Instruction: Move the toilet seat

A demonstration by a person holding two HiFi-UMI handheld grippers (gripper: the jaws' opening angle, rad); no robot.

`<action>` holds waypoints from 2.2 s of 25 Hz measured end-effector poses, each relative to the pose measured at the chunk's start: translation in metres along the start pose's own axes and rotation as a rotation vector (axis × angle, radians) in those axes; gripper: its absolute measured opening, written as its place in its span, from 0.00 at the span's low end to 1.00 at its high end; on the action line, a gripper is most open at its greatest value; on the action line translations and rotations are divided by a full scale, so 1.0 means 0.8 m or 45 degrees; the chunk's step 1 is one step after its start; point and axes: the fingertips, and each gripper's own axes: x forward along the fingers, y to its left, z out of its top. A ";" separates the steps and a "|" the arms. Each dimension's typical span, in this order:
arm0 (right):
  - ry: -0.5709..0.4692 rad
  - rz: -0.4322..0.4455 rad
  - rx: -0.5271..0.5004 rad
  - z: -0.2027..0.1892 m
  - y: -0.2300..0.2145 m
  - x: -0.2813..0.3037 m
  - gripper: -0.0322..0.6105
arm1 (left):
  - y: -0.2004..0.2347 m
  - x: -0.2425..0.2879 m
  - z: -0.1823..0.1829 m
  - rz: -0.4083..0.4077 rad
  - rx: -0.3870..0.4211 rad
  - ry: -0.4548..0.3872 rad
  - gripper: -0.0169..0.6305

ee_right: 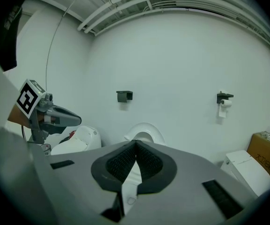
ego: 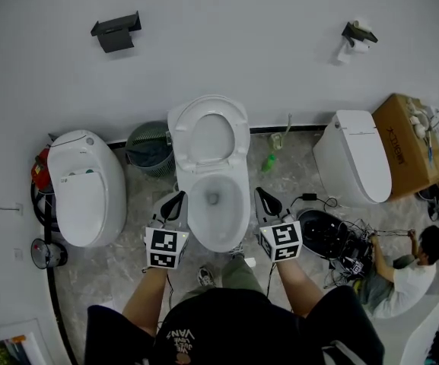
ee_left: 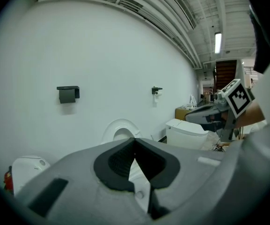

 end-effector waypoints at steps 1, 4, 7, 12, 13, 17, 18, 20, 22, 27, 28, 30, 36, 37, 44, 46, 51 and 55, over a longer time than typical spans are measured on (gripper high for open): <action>0.001 0.001 0.007 -0.002 0.005 -0.006 0.05 | -0.001 -0.007 -0.003 0.000 -0.007 0.002 0.03; 0.006 0.006 0.027 -0.008 0.018 -0.023 0.05 | -0.009 -0.025 -0.011 -0.009 -0.010 0.007 0.03; 0.015 0.026 0.045 -0.013 0.033 -0.037 0.05 | -0.019 -0.041 -0.015 -0.030 0.003 0.020 0.03; 0.037 0.044 0.069 -0.021 0.052 -0.059 0.05 | -0.038 -0.067 -0.021 -0.066 -0.008 0.021 0.03; 0.041 0.045 0.075 -0.023 0.055 -0.064 0.05 | -0.043 -0.072 -0.022 -0.073 -0.012 0.021 0.03; 0.051 0.047 0.083 -0.029 0.069 -0.080 0.05 | -0.055 -0.090 -0.033 -0.114 -0.007 0.028 0.03; 0.055 0.047 0.083 -0.031 0.072 -0.083 0.05 | -0.056 -0.094 -0.035 -0.123 -0.008 0.030 0.03; 0.067 0.047 0.084 -0.037 0.078 -0.088 0.05 | -0.057 -0.101 -0.042 -0.125 -0.018 0.038 0.03; 0.072 0.050 0.094 -0.042 0.083 -0.094 0.05 | -0.056 -0.110 -0.049 -0.112 -0.030 0.043 0.03; 0.092 0.060 0.121 -0.055 0.089 -0.105 0.05 | -0.055 -0.124 -0.061 -0.087 -0.054 0.047 0.03; 0.097 0.063 0.125 -0.057 0.090 -0.106 0.05 | -0.055 -0.126 -0.063 -0.083 -0.058 0.049 0.03; 0.108 0.067 0.125 -0.063 0.091 -0.108 0.05 | -0.055 -0.128 -0.067 -0.077 -0.063 0.056 0.03; 0.136 0.081 0.114 -0.077 0.091 -0.116 0.05 | -0.061 -0.132 -0.068 -0.074 -0.060 0.050 0.03; 0.142 0.083 0.113 -0.079 0.091 -0.116 0.05 | -0.061 -0.132 -0.068 -0.074 -0.058 0.051 0.03; 0.138 0.105 0.097 -0.078 0.094 -0.115 0.05 | -0.064 -0.133 -0.075 -0.081 -0.031 0.078 0.03; 0.135 0.105 0.099 -0.075 0.095 -0.115 0.05 | -0.065 -0.134 -0.074 -0.081 -0.026 0.080 0.03; 0.128 0.110 0.097 -0.070 0.097 -0.114 0.05 | -0.063 -0.136 -0.073 -0.081 -0.028 0.085 0.03; 0.117 0.107 0.086 -0.069 0.096 -0.115 0.05 | -0.067 -0.137 -0.076 -0.086 -0.028 0.089 0.03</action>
